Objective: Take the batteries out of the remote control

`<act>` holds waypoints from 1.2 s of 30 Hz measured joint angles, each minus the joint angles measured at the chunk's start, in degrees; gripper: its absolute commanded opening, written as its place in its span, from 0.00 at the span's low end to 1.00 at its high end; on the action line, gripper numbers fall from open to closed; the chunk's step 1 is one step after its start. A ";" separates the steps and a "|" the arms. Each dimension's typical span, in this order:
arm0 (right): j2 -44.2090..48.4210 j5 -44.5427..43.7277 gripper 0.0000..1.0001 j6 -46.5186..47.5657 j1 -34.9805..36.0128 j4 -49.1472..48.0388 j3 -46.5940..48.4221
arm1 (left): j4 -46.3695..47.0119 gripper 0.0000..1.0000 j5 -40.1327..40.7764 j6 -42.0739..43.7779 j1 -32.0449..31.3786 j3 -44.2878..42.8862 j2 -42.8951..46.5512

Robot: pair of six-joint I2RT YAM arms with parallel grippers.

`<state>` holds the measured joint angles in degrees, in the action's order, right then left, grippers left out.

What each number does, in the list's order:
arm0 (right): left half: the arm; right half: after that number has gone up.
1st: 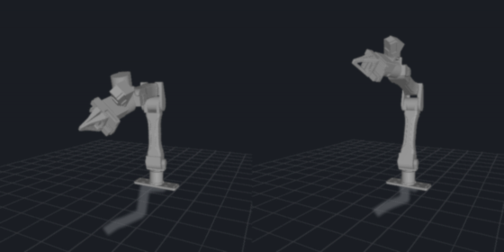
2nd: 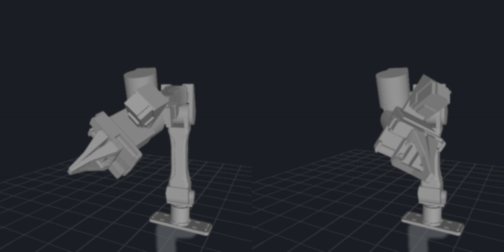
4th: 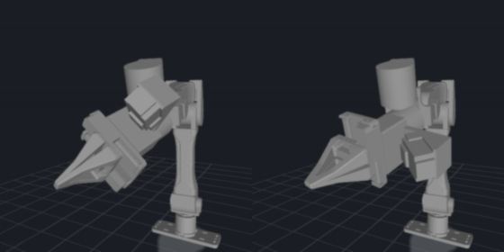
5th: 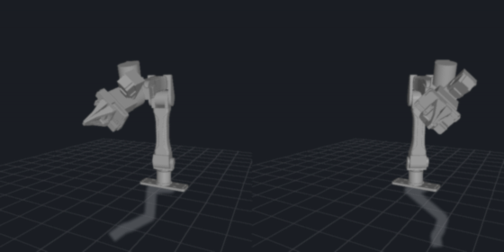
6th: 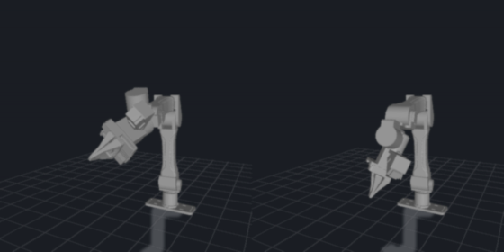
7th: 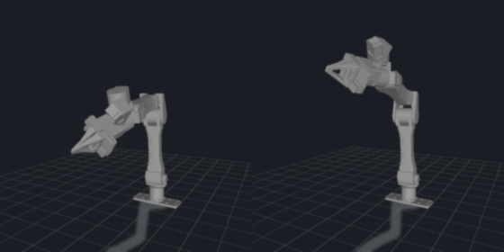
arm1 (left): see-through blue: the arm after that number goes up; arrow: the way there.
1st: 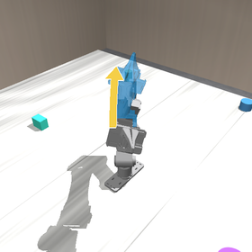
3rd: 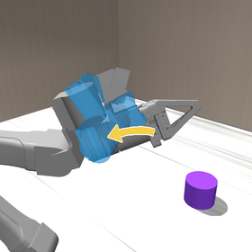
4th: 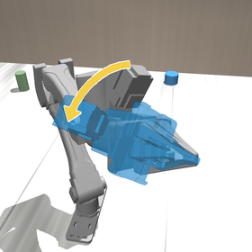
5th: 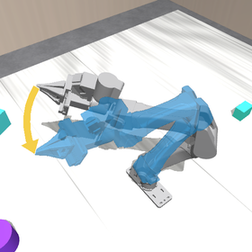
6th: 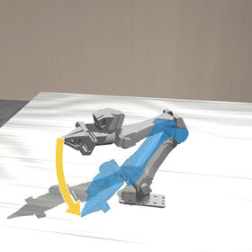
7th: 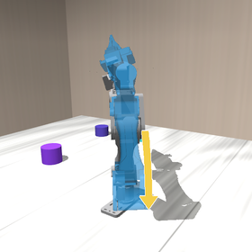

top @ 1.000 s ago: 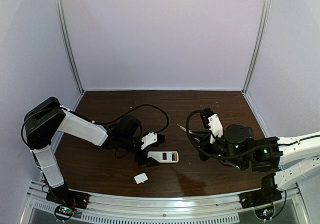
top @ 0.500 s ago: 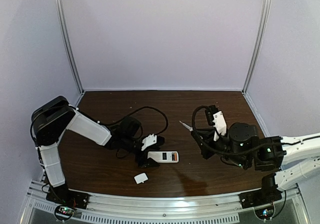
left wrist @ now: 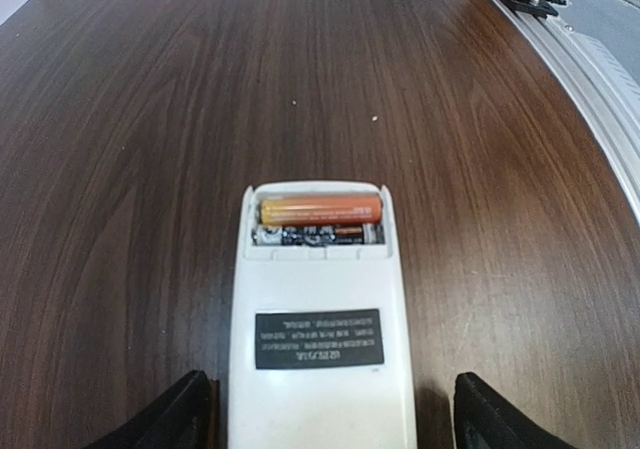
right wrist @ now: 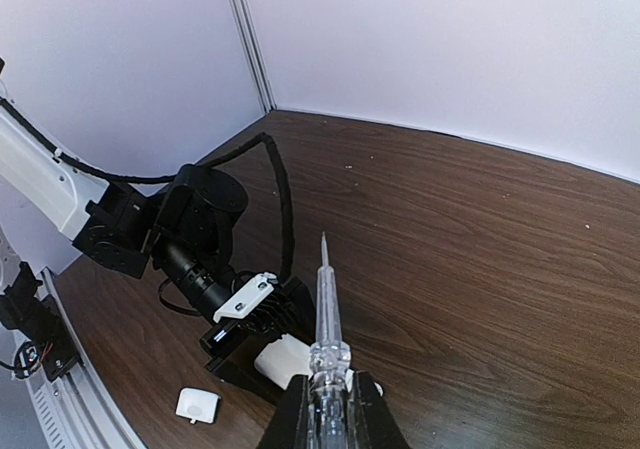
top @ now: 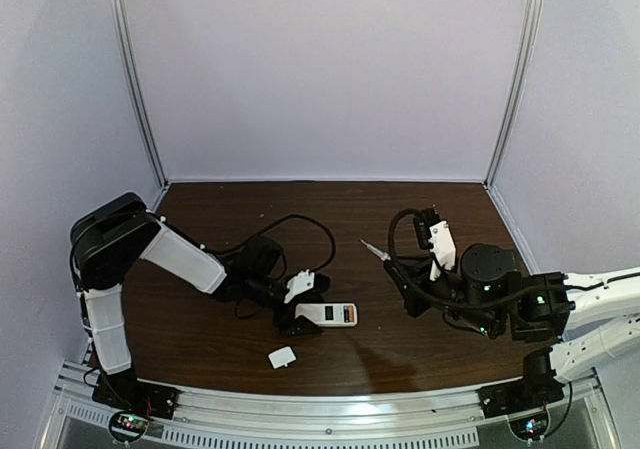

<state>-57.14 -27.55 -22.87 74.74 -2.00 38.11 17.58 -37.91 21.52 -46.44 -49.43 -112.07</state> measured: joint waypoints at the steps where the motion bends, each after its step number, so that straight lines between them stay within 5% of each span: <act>1: 0.00 0.00 0.00 0.00 0.00 0.00 0.00 | 0.28 0.84 -0.13 0.00 0.00 0.00 -0.15; 7: -0.02 0.00 0.00 0.07 -0.11 -0.09 0.00 | 1.14 0.74 -0.83 -0.17 0.00 -0.98 -1.62; 28: 0.00 -0.20 0.00 0.15 -0.59 -0.37 0.00 | 0.35 0.00 1.33 -1.84 -1.99 -1.86 -0.33; 36: 1.46 -1.31 0.00 0.13 -0.68 -0.44 -0.22 | 0.33 0.00 6.86 -3.23 -4.26 -0.81 8.48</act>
<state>-55.68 -28.86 -22.74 74.06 -2.44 37.89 17.91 -31.05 18.28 -50.70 -50.24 -103.59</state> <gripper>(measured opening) 0.134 0.570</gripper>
